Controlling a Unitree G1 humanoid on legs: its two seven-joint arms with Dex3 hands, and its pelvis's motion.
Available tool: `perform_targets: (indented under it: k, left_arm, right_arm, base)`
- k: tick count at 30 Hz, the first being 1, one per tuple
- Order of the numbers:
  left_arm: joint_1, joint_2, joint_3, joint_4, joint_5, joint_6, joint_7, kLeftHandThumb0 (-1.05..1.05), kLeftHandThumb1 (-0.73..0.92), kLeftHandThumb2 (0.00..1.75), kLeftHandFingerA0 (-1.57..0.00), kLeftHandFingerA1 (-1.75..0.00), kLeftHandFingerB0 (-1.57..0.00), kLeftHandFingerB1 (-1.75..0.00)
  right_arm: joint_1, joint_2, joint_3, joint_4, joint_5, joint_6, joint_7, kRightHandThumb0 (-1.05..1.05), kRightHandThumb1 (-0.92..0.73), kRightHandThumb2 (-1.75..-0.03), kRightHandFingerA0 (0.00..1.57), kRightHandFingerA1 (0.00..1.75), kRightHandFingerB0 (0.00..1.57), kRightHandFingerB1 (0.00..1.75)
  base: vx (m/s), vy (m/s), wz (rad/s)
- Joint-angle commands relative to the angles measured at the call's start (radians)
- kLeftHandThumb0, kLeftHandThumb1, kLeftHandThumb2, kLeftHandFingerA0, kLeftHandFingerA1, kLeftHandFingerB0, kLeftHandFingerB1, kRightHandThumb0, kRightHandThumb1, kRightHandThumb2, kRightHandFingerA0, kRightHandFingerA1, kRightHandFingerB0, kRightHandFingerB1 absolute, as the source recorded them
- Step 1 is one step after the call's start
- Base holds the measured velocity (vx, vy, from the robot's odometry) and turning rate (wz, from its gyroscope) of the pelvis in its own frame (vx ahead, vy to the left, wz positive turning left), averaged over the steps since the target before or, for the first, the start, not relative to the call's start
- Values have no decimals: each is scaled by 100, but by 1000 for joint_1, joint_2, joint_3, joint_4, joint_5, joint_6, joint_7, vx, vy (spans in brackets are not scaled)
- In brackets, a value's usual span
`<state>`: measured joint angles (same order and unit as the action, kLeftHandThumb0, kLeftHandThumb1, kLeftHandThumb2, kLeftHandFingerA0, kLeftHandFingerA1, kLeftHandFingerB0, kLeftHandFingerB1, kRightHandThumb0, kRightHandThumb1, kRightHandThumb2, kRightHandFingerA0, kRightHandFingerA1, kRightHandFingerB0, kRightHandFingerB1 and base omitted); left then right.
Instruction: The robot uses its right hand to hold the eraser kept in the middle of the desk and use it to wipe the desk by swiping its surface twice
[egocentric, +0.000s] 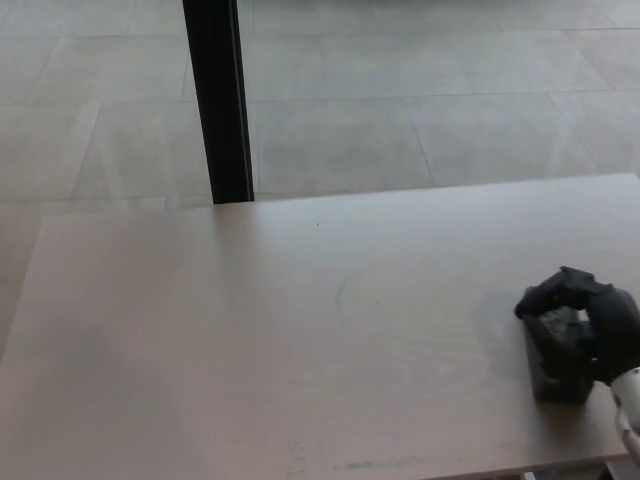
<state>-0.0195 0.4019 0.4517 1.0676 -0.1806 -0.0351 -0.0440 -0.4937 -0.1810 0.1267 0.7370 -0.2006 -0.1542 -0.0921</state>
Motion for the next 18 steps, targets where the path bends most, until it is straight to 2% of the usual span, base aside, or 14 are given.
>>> perform_targets:
  k: [1,5,6,7,9,11,12,13,14,15,16,17,18]
  left_arm:
    - [5,19,-7,-11,-2,8,4,-50,80,63,-72,-71,-57,-59]
    - [3,23,-8,-11,-3,13,5,-50,80,64,-72,-71,-56,-59]
    - [4,24,-8,-14,-4,14,2,-50,80,63,-72,-72,-57,-60]
    - [-4,25,-7,-10,-5,28,11,-50,79,63,-74,-72,-57,-59]
    - [-5,26,-6,-2,-6,22,5,-49,79,62,-74,-71,-56,-58]
    - [-9,28,-6,13,-8,13,-4,-50,79,63,-73,-70,-55,-58]
    - [-6,27,-5,9,-10,8,-10,-50,78,62,-74,-71,-56,-59]
    - [-6,24,-8,6,-7,4,-10,-50,79,62,-74,-71,-56,-59]
    - [-6,23,-9,5,-6,3,-12,-50,80,62,-72,-71,-55,-59]
    - [-6,23,-10,2,-7,5,-14,-50,79,63,-73,-72,-56,-60]
    - [-4,23,-11,-2,-5,5,-12,-50,80,63,-72,-71,-56,-59]
    - [-4,23,-11,-2,-5,4,-11,-49,81,63,-71,-71,-55,-59]
    - [-2,22,-11,-4,-5,3,-10,-50,81,63,-70,-70,-55,-59]
  right_arm:
    - [34,101,106,-19,-57,150,51,-34,-68,-88,88,175,75,147]
    - [36,122,156,-20,-73,111,58,-35,-71,-86,88,175,75,152]
    - [36,142,176,-23,-81,119,55,-38,-66,-92,89,175,73,152]
    - [42,162,211,-25,-107,110,37,-36,-68,-88,87,175,72,143]
    - [43,170,224,-26,-109,113,33,-36,-66,-90,85,175,72,141]
    - [44,187,254,-23,-116,111,50,-37,-70,-84,83,175,70,144]
    - [46,195,280,-26,-140,119,39,-39,-73,-77,63,136,59,90]
    - [52,202,293,-34,-145,129,43,-38,-72,-79,68,112,63,78]
    - [56,203,300,-36,-143,127,48,-37,-68,-87,68,160,62,116]
    - [61,205,312,-37,-147,116,52,-36,-71,-84,78,172,68,130]
    - [66,207,321,-41,-147,111,56,-37,-68,-87,82,166,75,117]
    - [71,209,330,-42,-149,105,60,-38,-66,-91,88,175,77,136]
    - [77,208,341,-45,-155,96,60,-39,-66,-94,90,175,78,140]
  base:
    - [0,0,0]
    - [0,0,0]
    - [0,0,0]
    - [0,0,0]
    - [0,0,0]
    - [0,0,0]
    - [0,0,0]
    - [0,0,0]
    - [0,0,0]
    - [0,0,0]
    - [0,0,0]
    - [0,0,0]
    - [0,0,0]
